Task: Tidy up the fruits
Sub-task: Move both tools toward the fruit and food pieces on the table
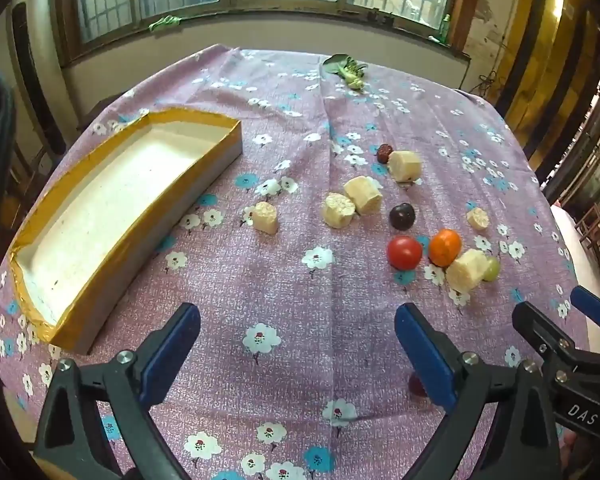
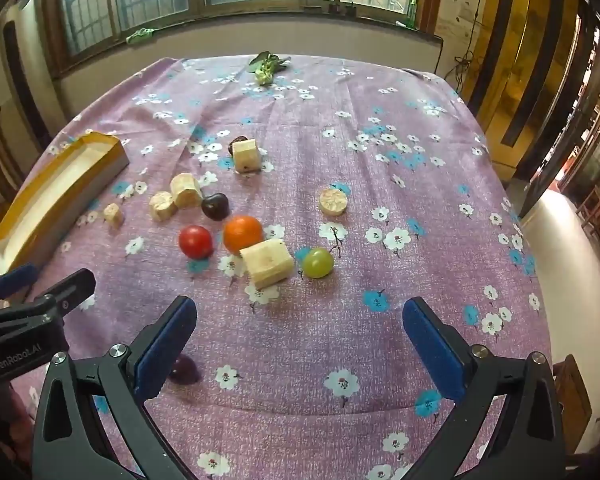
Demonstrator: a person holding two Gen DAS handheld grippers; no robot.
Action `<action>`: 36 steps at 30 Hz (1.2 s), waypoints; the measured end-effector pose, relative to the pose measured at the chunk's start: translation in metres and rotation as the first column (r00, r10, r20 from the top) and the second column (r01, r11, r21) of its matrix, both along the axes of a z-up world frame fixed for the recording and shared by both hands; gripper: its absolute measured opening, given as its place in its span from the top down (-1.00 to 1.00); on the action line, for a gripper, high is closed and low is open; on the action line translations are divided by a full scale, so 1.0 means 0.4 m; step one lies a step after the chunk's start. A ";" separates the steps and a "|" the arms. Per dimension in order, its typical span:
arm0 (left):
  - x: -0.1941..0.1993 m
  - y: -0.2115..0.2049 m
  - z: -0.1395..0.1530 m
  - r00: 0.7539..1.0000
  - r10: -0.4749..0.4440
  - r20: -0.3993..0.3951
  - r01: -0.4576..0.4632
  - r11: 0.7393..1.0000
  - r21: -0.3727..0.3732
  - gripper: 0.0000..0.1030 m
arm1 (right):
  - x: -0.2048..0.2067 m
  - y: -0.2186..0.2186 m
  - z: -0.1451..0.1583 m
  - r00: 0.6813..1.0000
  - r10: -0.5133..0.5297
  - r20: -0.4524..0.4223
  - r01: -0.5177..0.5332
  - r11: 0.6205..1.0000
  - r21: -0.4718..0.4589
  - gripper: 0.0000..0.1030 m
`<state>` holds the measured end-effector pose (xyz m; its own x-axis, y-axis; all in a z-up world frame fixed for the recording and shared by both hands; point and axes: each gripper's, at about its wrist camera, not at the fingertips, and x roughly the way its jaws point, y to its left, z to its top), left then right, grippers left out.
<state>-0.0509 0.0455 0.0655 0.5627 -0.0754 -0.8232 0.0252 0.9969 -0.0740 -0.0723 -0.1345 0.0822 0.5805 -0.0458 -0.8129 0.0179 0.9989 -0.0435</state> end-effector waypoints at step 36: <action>-0.031 -0.025 0.003 1.000 -0.017 0.020 0.016 0.999 0.039 -0.92 | -0.016 -0.003 -0.006 1.000 -0.004 -0.008 0.005 1.000 0.028 -1.00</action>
